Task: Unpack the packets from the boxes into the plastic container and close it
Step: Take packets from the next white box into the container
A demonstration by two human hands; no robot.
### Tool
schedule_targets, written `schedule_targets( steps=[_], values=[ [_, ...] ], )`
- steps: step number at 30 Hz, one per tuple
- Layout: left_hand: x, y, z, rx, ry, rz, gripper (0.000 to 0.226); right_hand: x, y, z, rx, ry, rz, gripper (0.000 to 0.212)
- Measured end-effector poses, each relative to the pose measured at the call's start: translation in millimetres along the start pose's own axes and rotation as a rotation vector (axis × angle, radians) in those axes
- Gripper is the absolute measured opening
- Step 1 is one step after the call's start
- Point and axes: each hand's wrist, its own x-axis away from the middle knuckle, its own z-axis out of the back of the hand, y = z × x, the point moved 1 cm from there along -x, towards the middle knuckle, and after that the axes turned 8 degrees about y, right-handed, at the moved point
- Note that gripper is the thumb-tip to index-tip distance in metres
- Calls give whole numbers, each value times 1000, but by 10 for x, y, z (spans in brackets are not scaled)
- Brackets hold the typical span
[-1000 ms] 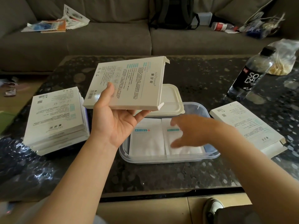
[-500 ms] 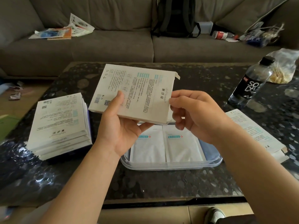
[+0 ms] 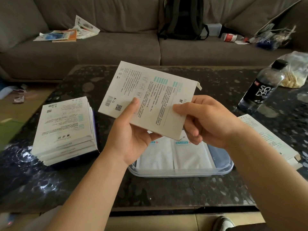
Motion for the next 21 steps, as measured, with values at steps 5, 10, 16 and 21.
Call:
schedule_targets(
  steps=[5,10,16,21],
  values=[
    [16,-22,-29,16,-36,-11,34,-55,30,31,-76,-21,-25,23],
    [7,0,-21,48,3,-24,36,-107,44,33,-91,127,36,38],
    [-12,49,-10,105,104,4,42,-139,72,62,-158,211,115,48],
    [-33,128,71,145,185,-26,37,-100,-7,182,-26,252,157,40]
  ],
)
